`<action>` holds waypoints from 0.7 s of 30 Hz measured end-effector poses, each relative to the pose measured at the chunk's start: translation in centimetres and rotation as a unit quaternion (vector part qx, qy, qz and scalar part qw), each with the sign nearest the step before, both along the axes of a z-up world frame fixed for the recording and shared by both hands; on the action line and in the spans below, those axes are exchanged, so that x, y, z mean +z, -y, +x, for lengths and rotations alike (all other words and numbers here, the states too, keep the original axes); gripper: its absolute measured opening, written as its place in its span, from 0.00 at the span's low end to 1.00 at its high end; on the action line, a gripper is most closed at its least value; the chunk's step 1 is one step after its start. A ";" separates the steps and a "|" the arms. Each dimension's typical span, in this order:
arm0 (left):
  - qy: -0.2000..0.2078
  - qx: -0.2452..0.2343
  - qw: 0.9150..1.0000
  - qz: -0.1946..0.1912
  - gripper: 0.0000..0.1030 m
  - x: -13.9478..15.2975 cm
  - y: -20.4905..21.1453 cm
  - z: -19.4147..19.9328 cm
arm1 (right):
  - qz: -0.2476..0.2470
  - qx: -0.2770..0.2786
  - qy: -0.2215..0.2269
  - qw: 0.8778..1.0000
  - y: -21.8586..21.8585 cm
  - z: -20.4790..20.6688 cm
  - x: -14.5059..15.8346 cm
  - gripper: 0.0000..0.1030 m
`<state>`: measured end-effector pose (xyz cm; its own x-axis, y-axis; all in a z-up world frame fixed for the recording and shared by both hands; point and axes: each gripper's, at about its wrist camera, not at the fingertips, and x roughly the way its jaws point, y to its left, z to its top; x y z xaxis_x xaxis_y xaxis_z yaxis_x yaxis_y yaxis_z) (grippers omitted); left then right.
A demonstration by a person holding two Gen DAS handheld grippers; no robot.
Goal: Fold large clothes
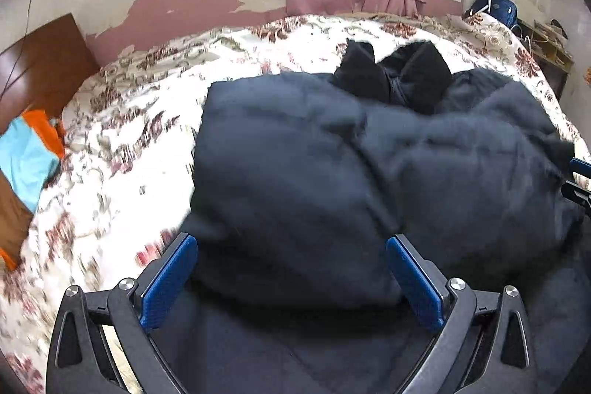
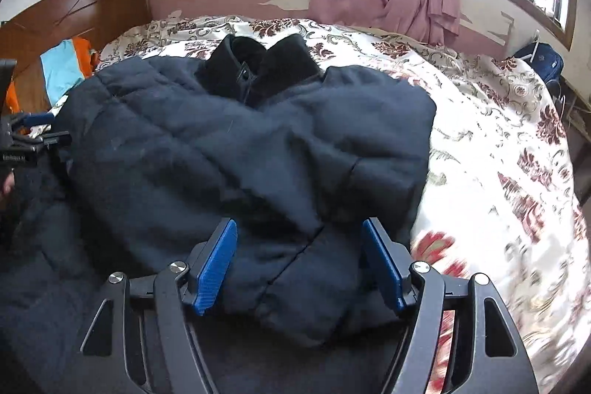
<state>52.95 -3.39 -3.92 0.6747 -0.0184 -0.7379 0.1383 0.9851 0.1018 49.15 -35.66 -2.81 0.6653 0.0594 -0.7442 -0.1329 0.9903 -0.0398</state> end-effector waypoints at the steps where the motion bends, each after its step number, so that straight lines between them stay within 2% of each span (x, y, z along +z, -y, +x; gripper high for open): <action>1: 0.000 0.000 1.000 0.000 1.00 0.5 0.1 0.6 | 0.004 -0.005 -0.004 1.000 0.2 0.6 0.4 0.67; 3: -0.006 0.003 1.000 -0.001 1.00 1.7 0.6 3.1 | 0.009 -0.017 -0.013 1.000 0.6 2.7 1.2 0.68; 7: -0.028 0.010 0.999 -0.011 1.00 2.1 2.2 8.4 | 0.031 -0.049 -0.027 0.998 0.9 8.1 1.3 0.68; 10: -0.043 0.011 0.998 -0.052 1.00 1.9 3.9 13.4 | 0.081 -0.076 -0.027 0.993 1.3 12.8 1.3 0.68; 12: -0.043 0.013 0.997 -0.066 1.00 1.6 5.0 16.2 | 0.104 -0.090 -0.021 0.990 1.0 15.9 1.3 0.68; 18: -0.029 0.018 0.998 -0.054 0.99 -0.1 8.3 22.1 | 0.144 -0.098 -0.006 0.985 -1.2 22.1 0.5 0.67; 20: -0.023 0.021 0.998 -0.056 0.99 -0.4 8.7 23.3 | 0.150 -0.093 -0.007 0.984 -2.1 23.9 0.1 0.62; 21: -0.020 0.023 0.998 -0.059 0.95 -0.4 8.9 23.9 | 0.154 -0.090 -0.009 0.984 -2.6 24.8 -0.2 0.56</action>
<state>76.87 -12.25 -4.32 0.6462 -0.0778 -0.7592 0.0952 0.9952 -0.0210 73.93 -33.07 -3.04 0.6723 0.1664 -0.7214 0.0480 0.9626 0.2667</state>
